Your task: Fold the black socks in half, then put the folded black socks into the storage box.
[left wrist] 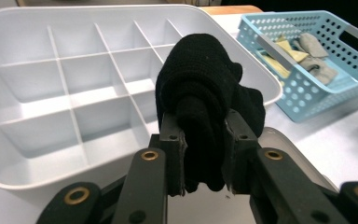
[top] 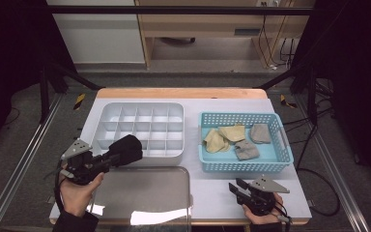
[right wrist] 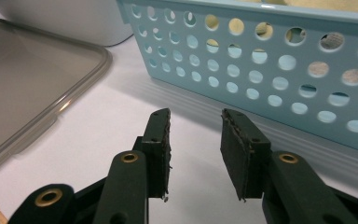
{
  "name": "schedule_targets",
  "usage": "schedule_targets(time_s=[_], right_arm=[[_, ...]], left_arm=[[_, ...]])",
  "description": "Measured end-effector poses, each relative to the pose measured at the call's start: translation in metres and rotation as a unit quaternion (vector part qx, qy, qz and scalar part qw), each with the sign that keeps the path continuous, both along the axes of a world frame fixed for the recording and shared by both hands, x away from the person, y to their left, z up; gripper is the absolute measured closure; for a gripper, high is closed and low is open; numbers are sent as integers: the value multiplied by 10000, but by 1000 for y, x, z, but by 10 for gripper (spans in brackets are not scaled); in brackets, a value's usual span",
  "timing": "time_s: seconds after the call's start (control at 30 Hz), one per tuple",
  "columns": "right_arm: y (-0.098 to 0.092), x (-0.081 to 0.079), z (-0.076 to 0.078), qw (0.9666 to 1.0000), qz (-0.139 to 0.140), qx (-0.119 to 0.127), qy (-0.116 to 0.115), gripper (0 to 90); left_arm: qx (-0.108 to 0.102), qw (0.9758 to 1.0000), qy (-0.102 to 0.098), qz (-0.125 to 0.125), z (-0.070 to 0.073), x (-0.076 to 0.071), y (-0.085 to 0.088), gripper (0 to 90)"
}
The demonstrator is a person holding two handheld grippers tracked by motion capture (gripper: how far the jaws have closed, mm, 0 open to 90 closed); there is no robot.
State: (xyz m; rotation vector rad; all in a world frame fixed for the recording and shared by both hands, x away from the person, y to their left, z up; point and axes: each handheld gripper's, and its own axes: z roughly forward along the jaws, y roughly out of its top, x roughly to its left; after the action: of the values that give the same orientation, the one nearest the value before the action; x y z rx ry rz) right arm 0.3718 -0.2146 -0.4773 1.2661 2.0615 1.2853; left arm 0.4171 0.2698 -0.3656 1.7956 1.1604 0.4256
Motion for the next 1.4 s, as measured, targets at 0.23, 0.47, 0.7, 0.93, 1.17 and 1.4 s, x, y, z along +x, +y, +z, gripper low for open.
schedule_targets(time_s=[0.23,0.47,0.7,0.93,1.17,1.4], right_arm=[[-1,0,-2,10000,0,-33,33,629],[-2,1,-3,10000,2,-27,41,629],[-2,1,-4,10000,4,-31,60,630],[-2,1,-5,10000,7,-30,91,632],[-2,2,-7,9999,15,-33,134,635],[-2,2,-7,9999,32,-53,150,638]], left_arm=[[115,9997,130,143,4,16,12,717],[145,9993,231,248,3,31,23,716],[304,9983,401,293,0,53,30,717],[333,9965,707,312,-6,67,40,717],[404,9942,963,259,-13,75,43,717],[721,9901,1193,162,-20,81,38,717]])
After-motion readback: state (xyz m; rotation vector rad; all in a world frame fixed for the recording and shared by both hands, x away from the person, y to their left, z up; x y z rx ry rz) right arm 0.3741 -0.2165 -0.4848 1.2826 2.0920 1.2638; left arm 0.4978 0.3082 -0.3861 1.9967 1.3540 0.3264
